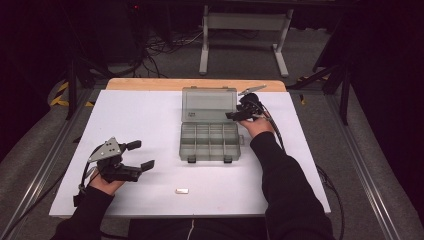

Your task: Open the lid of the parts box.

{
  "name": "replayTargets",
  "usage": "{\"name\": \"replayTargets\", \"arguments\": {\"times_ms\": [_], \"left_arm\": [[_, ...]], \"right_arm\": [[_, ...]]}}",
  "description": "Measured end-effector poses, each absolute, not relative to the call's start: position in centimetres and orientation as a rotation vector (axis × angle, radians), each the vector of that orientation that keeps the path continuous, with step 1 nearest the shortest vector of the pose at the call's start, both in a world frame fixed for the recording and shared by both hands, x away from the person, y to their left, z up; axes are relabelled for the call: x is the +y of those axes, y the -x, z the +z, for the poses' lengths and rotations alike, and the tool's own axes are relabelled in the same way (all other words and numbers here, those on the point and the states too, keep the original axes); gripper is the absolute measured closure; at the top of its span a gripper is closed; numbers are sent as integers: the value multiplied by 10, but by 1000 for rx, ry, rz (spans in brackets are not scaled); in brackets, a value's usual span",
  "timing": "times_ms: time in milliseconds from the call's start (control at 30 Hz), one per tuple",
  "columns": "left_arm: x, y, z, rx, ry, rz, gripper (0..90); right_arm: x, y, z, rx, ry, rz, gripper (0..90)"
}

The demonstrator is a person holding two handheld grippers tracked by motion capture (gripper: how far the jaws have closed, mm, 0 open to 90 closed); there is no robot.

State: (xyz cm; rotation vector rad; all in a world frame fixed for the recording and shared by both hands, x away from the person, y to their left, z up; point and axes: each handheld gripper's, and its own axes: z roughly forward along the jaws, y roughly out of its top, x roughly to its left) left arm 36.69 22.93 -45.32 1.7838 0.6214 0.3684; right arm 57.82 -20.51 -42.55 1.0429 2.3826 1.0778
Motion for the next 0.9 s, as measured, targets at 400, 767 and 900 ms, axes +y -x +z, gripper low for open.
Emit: {"name": "replayTargets", "arguments": {"times_ms": [400, 767, 900], "left_arm": [[230, -367, -453, 622, -1782, 372, 110], [232, -369, -451, 619, -1772, 368, 108], [238, -369, -449, 625, -1760, 382, 108]], "right_arm": [[-206, -580, -432, 2432, -1078, 1058, 343], [-212, -574, -424, 2438, -1073, 1084, 334], [-211, -562, -411, 2430, -1027, 1122, 326]]}}
